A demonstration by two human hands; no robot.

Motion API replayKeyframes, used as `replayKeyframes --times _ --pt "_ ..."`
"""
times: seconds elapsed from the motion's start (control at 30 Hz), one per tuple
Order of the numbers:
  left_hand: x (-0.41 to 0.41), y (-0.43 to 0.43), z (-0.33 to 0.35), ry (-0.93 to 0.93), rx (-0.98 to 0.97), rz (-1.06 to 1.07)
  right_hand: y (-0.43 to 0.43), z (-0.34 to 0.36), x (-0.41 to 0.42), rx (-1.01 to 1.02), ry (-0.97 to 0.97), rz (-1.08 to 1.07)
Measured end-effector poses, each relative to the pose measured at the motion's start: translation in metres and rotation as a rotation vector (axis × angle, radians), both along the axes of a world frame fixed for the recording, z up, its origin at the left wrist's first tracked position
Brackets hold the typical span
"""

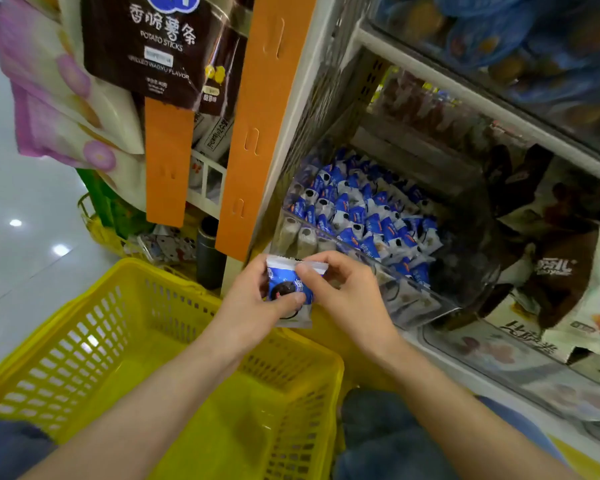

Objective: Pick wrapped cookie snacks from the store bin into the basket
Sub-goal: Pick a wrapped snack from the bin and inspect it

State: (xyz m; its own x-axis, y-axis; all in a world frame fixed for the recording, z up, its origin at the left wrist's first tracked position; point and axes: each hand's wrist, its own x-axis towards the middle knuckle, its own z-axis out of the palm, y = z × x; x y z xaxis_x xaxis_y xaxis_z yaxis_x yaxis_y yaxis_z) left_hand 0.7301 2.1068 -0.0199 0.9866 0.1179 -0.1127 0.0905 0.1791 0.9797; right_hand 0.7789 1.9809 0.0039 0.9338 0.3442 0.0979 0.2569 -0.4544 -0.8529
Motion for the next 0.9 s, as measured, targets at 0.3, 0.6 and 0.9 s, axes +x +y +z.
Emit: replayKeyframes --times 0.3,0.6,0.9 --pt "-0.011 0.001 -0.002 -0.038 0.008 0.07 0.001 -0.011 -0.01 0.103 0.172 0.0" --pt "-0.02 0.011 -0.009 0.057 -0.015 0.051 0.0 -0.015 -0.023 -0.368 -0.787 0.168" --pt "-0.033 0.011 -0.013 0.156 0.008 0.019 0.005 -0.022 -0.015 0.035 -0.01 -0.032"
